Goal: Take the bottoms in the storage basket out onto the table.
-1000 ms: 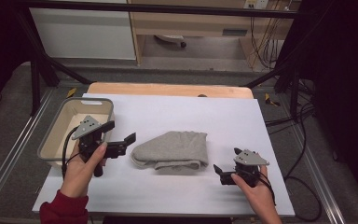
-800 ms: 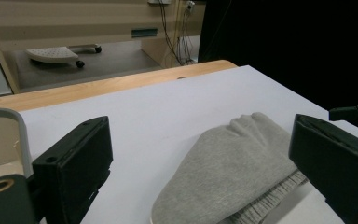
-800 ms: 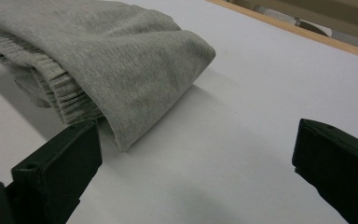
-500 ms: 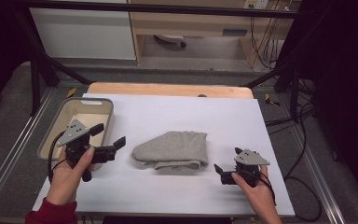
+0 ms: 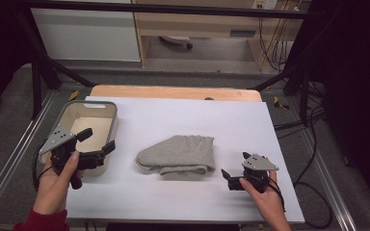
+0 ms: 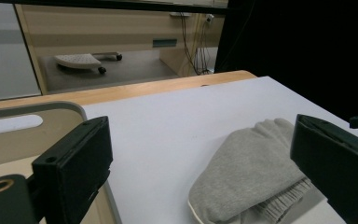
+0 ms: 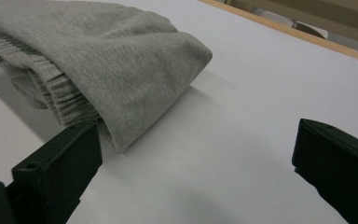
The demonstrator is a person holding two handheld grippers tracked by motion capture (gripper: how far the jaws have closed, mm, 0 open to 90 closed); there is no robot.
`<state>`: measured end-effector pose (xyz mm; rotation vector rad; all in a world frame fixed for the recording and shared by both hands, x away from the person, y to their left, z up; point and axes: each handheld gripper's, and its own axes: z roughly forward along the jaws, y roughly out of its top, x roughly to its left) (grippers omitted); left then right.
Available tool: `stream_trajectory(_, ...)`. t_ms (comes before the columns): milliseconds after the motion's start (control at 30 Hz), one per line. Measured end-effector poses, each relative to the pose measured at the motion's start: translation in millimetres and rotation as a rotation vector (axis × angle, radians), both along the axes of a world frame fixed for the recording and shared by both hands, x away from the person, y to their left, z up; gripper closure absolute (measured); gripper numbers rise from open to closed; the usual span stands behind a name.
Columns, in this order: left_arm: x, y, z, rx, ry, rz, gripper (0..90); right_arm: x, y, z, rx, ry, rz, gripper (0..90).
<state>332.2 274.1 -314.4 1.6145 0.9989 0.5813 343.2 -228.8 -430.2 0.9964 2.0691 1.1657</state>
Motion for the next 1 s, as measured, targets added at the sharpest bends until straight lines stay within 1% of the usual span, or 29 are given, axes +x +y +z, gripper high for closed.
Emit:
stream_trajectory(200,-0.9,11.7,-3.7,-0.009,0.006,0.023,5.7,-0.1,-0.2,0.2,0.001,-0.001,0.001,1.9)
stream_trajectory(300,0.0,16.8,-7.8,-0.006,0.012,0.032,5.7,-0.1,-0.2,0.2,-0.001,-0.001,0.002,1.9)
stream_trajectory(400,2.9,22.1,-15.1,0.004,0.026,0.043,5.8,-0.4,-0.5,0.6,0.004,-0.002,0.001,1.8)
stream_trajectory(567,8.5,33.2,-32.7,0.008,0.054,0.072,7.2,-0.5,-0.5,0.5,0.0,-0.004,0.003,1.8)
stream_trajectory(667,9.3,36.9,-39.3,0.009,0.065,0.079,7.4,-0.4,-0.2,0.5,0.0,-0.003,0.004,1.9)
stream_trajectory(767,8.7,38.8,-43.4,0.012,0.067,0.079,7.5,-0.3,-0.5,0.5,-0.002,-0.004,0.003,1.9)
stream_trajectory(867,8.5,39.1,-46.9,0.031,0.076,0.076,7.5,-0.4,-0.4,0.6,-0.003,-0.004,0.004,1.9)
stream_trajectory(1000,8.0,36.9,-51.5,0.041,0.089,0.06,7.5,-0.5,0.1,0.6,-0.003,-0.004,0.006,1.9)
